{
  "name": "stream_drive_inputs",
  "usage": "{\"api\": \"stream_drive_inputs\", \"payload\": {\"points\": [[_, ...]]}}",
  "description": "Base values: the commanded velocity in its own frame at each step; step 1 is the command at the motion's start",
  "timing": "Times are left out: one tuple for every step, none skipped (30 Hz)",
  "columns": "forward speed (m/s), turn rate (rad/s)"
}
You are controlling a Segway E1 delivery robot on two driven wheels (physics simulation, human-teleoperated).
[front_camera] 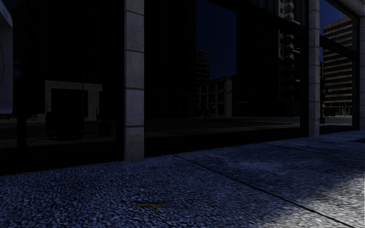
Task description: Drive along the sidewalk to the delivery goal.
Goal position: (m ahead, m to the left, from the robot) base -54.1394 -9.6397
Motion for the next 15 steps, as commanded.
{"api": "stream_drive_inputs", "payload": {"points": [[0.07,0.00],[0.49,0.00],[0.93,0.00],[0.93,0.00],[1.24,0.00],[1.35,0.00],[1.35,0.00],[1.37,0.00],[1.37,0.00],[1.37,0.00],[1.37,-0.22],[1.37,-0.22],[1.36,-0.31],[1.35,-0.37],[1.35,-0.37]]}}
